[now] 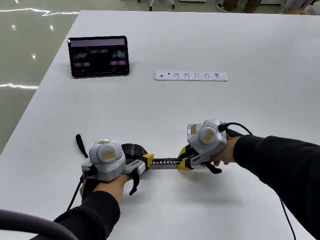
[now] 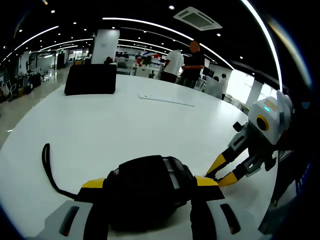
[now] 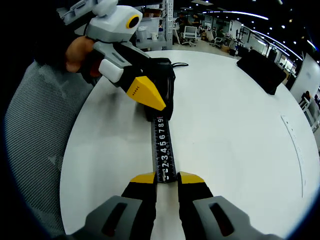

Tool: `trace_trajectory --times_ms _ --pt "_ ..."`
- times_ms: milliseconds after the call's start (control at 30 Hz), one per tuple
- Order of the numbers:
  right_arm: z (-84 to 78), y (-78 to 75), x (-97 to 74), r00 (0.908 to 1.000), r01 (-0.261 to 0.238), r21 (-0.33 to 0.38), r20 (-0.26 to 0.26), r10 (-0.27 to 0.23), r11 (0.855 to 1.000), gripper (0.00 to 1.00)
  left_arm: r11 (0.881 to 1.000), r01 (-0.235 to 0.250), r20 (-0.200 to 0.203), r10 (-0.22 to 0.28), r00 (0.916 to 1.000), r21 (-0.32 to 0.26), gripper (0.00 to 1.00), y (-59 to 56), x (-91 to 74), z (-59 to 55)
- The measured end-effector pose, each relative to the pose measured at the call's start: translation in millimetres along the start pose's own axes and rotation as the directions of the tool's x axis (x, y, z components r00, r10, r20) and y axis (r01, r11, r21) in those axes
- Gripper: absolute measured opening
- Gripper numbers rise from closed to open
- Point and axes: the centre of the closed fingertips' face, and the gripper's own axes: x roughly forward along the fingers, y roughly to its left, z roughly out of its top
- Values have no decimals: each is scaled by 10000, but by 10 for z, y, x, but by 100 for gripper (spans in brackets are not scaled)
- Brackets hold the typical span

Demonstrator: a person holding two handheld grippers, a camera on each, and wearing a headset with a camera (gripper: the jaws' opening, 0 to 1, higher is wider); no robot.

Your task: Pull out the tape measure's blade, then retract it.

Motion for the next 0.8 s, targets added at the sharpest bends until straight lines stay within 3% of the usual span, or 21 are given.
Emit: trace_trajectory --times_ms 800 --pt "137 14 78 9996 -10 89 268 8 10000 12 10000 12 -2 -12 10000 -23 62 0 8 1"
